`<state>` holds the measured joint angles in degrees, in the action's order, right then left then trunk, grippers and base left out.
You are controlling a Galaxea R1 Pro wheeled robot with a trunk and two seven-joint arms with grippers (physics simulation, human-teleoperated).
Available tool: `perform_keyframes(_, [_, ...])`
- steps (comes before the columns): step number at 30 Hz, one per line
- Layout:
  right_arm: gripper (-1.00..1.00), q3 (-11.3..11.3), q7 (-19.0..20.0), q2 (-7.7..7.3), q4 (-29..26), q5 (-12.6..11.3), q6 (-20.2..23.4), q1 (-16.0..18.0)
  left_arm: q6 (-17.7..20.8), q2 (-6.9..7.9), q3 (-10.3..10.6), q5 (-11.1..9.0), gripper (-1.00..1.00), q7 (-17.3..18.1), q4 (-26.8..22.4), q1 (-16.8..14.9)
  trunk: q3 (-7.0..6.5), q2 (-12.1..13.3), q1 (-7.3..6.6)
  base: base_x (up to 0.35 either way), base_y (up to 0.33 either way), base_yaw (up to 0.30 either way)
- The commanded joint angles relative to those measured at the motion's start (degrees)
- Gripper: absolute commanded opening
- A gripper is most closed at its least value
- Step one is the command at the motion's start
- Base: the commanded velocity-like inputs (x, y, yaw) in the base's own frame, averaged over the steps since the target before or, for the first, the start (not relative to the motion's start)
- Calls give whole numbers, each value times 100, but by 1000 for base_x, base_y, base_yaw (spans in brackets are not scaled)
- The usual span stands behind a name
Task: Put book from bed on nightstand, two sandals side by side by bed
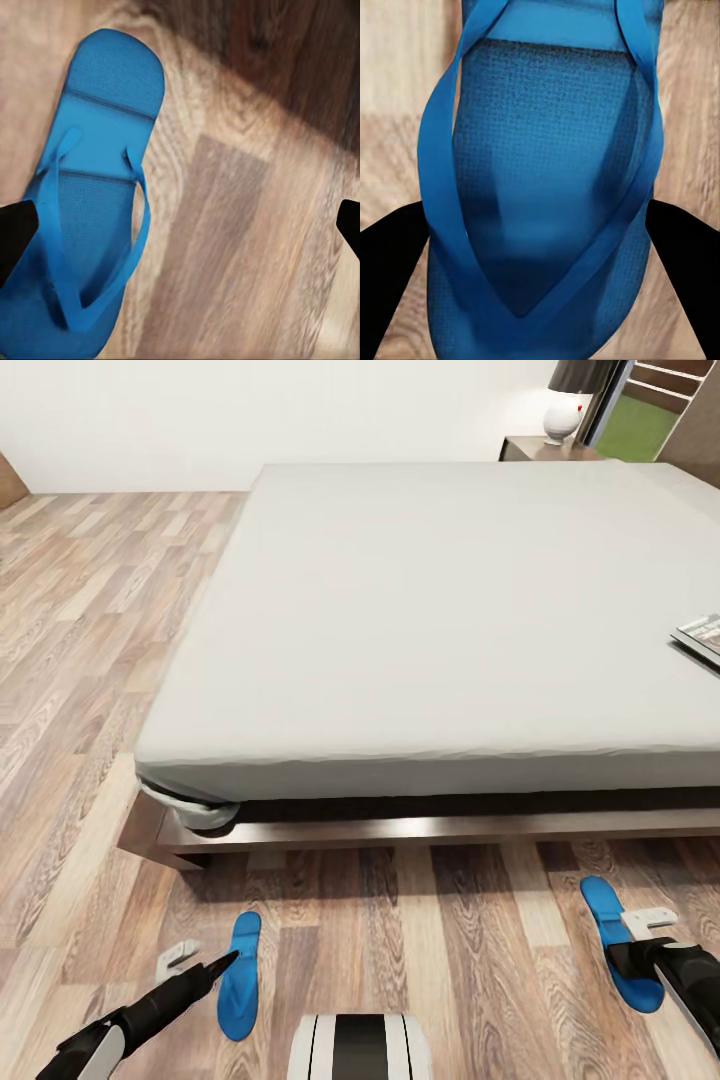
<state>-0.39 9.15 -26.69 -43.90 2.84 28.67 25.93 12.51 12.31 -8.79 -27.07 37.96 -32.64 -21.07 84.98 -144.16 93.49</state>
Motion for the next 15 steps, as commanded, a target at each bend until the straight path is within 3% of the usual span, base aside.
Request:
perform_keyframes(1, [-100,-5,30,-3,-13,32,34,0,58,-1,-8,-52,100,19,4,-3,4,-1,-1,0,315,0])
perform_keyframes(15, [-100,-9,38,11,20,9,-12,0,50,-10,0,-53,100,18,4,-3,4,-1,-1,0,322,0])
